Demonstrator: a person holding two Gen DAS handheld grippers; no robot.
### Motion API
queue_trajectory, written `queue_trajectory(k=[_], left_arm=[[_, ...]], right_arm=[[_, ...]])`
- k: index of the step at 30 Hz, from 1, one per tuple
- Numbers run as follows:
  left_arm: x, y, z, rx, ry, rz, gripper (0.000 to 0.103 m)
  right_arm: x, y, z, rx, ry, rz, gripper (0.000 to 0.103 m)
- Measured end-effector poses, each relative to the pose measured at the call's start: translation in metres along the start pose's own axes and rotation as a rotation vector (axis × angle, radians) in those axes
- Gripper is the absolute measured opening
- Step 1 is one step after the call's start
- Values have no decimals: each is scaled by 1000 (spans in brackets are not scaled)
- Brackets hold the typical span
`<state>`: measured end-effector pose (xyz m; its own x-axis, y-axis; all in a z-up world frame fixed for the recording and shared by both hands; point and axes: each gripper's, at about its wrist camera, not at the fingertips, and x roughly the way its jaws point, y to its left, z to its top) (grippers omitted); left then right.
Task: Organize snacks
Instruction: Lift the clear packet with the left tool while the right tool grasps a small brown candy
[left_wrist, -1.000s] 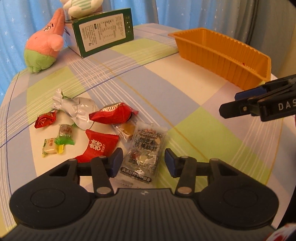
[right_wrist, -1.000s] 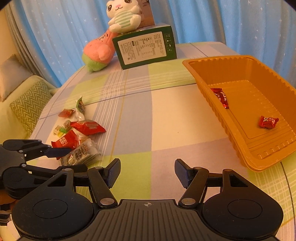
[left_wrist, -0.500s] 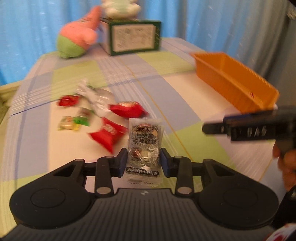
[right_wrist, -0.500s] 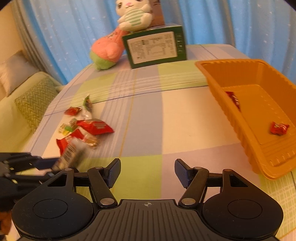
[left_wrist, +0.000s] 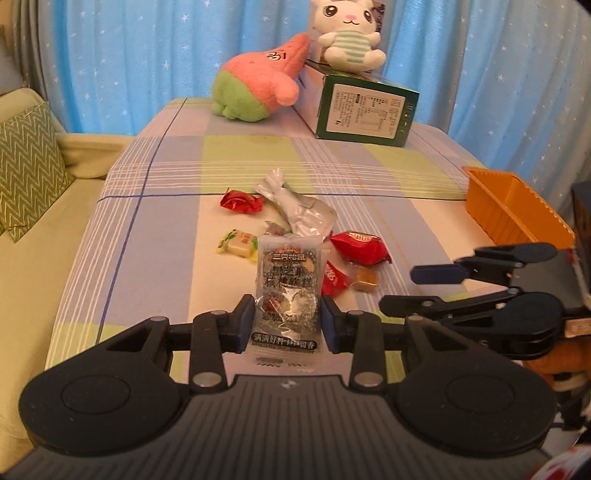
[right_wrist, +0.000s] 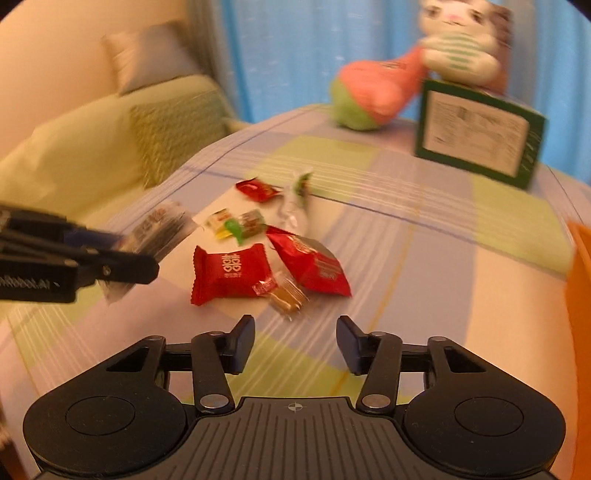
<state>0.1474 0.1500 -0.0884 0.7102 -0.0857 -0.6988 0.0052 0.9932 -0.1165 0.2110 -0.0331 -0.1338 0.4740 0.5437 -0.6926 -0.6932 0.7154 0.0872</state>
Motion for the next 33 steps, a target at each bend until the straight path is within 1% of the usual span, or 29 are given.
queue_trajectory(k=[2, 4, 8, 11, 14, 17, 21, 25, 29, 33], left_arm=[[-1, 2, -2, -13, -2, -1, 34], [-2, 4, -3, -26, -8, -4, 34], [-1, 3, -4, -25, -7, -9, 34], [1, 2, -6, -21, 2, -5, 34], [1, 0, -7, -8, 5, -2, 34], [0, -3, -7, -1, 1, -7, 34], [-1, -8, -8, 5, 3, -19, 34], [-3, -15, -7, 9, 1, -36, 34], [-9, -25, -9, 11, 3, -50, 34], [-14, -40, -12, 2, 10, -66, 34]], right_arm=[[11, -2, 3, -24, 2, 2, 47], [19, -1, 7, -45, 3, 19, 41], [34, 3, 12, -101, 13, 34, 37], [36, 4, 13, -109, 19, 38, 29], [32, 7, 11, -100, 31, 28, 25], [24, 7, 7, -59, 42, 4, 24], [1, 5, -3, 37, 48, -25, 24], [-22, 2, -15, 110, 47, -76, 24], [-48, -3, -28, 166, 34, -114, 24], [-76, -11, -32, 230, -5, -160, 24]])
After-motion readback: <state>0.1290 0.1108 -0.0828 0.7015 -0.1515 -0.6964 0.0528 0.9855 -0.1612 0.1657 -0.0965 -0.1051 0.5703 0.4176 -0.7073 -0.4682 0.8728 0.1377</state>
